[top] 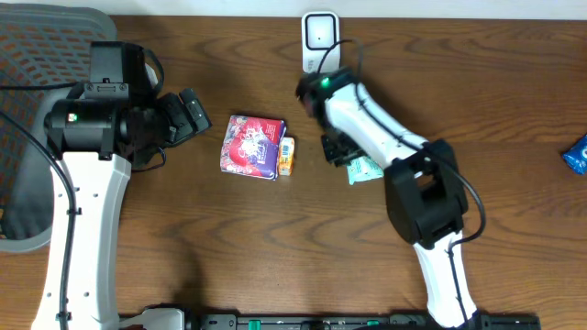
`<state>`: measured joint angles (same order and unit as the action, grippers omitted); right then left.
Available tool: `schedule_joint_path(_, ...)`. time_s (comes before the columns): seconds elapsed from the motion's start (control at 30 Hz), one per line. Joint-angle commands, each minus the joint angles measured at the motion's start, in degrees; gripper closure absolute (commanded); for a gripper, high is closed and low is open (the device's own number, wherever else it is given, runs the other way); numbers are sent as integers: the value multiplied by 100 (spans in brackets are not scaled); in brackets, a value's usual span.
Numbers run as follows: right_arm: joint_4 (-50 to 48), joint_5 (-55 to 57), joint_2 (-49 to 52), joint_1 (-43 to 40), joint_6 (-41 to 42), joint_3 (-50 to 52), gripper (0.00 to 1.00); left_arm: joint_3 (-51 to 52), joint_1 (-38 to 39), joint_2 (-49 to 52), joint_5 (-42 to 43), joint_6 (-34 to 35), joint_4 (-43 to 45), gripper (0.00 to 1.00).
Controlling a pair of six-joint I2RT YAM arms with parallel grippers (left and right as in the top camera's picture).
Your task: Scan the item barcode
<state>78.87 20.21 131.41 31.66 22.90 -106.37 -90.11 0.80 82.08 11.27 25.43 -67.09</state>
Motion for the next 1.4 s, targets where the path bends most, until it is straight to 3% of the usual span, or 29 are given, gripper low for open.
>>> schedule_joint_path(0.0,-262,883,9,151,450,243,59,-39,-24,-11,-33,-55,-15,2)
schedule_joint_path(0.63,-1742,1248,9,428,579,1303,57,-39,-24,-11,-33,-55,-15,2)
schedule_joint_path(0.87,-1746,708,7,354,575,1241,98,-39,-24,-11,-33,-55,-15,2)
schedule_joint_path(1.07,-1228,-927,7,22,219,387,99,-39,-24,-11,-33,-55,-15,2)
schedule_joint_path(1.23,-710,-3281,7,-520,-667,-625,99,-39,-24,-11,-33,-55,-15,2)
schedule_joint_path(1.37,-798,-5541,7,-1075,-1419,-754,99,-39,-24,-11,-33,-55,-15,2)
